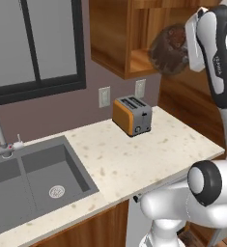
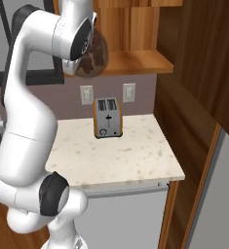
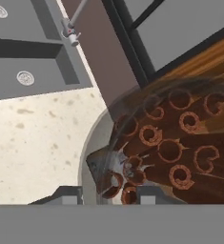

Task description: Pick the candle and jar from the dining table and place them in the open cabinet. Close the cabinet after placing the objects.

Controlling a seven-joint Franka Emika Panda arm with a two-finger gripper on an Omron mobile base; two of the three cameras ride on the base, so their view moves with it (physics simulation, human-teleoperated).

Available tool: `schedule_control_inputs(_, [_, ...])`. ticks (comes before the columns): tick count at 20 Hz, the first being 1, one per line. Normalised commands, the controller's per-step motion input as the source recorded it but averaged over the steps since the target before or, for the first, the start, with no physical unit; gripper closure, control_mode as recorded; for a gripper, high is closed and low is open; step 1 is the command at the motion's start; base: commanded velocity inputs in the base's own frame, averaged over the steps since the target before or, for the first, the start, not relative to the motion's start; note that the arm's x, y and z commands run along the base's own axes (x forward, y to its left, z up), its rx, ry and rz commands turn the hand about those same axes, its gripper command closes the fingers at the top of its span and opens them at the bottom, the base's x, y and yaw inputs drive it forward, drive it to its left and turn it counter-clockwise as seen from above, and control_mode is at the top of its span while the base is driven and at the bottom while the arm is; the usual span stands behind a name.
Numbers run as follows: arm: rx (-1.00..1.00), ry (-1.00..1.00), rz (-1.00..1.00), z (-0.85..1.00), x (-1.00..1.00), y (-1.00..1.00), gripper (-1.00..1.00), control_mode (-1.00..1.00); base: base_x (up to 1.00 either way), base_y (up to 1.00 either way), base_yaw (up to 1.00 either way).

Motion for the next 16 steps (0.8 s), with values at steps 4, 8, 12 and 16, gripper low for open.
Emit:
schedule_control_inputs(4, [-0.09, -0.09, 0.00, 0.03, 0.42, 0.00, 1.00, -1.00, 0.00, 0.00, 0.00])
schedule_control_inputs(8, [-0.07, -0.04, 0.00, -0.02, 0.32, 0.00, 1.00, -1.00, 0.00, 0.00, 0.00])
schedule_control_inputs(12, [-0.02, 0.01, 0.00, -0.06, 0.24, -0.07, 1.00, -1.00, 0.00, 0.00, 0.00])
schedule_control_inputs(16, [0.00, 0.00, 0.00, 0.00, 0.37, -0.12, 1.00, -1.00, 0.00, 0.00, 0.00])
